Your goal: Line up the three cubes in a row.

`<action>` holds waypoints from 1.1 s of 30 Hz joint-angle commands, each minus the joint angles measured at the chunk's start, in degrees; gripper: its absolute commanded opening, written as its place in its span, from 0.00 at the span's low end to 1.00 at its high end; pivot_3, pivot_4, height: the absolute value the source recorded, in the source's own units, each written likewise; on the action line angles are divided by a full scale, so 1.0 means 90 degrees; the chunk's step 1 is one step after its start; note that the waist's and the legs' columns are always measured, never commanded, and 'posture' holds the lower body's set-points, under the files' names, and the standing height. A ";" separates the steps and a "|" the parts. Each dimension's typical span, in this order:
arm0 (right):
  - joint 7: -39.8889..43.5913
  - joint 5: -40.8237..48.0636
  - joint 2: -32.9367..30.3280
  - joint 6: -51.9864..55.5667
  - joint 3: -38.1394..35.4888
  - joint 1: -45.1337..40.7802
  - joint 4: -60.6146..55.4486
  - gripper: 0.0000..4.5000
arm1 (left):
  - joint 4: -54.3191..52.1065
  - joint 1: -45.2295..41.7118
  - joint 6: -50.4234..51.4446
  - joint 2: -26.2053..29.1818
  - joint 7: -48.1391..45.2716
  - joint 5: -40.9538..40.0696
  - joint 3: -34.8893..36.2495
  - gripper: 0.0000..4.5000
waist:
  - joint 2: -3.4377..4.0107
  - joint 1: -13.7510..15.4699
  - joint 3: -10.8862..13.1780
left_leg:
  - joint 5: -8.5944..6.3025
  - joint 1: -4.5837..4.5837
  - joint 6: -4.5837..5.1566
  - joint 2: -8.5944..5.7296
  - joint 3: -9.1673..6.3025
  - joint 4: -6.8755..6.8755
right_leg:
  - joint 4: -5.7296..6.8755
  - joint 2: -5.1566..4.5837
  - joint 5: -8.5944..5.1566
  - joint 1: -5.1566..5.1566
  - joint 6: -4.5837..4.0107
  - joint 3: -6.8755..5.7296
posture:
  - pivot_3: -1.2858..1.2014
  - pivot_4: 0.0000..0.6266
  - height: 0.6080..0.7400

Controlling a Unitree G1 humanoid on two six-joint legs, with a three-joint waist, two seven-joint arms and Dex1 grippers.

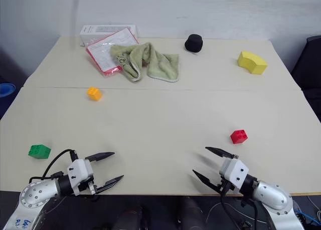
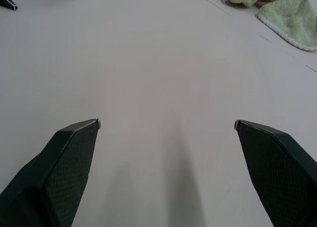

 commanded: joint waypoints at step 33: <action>-0.3323 -0.0306 0.2510 0.1442 -0.0975 0.1378 -0.2101 1.00 | 0.0315 -0.2427 0.1305 -0.1137 -0.0940 -0.0809 -0.1644 1.00 | 0.0084 0.0159 -0.0065 | -0.0003 0.0001 -0.0017 0.0001 0.0004 0.0009 | 0.0016 0.0017 -0.0005 -0.0005 -0.0007 0.0022 | 0.52 0.24 1.00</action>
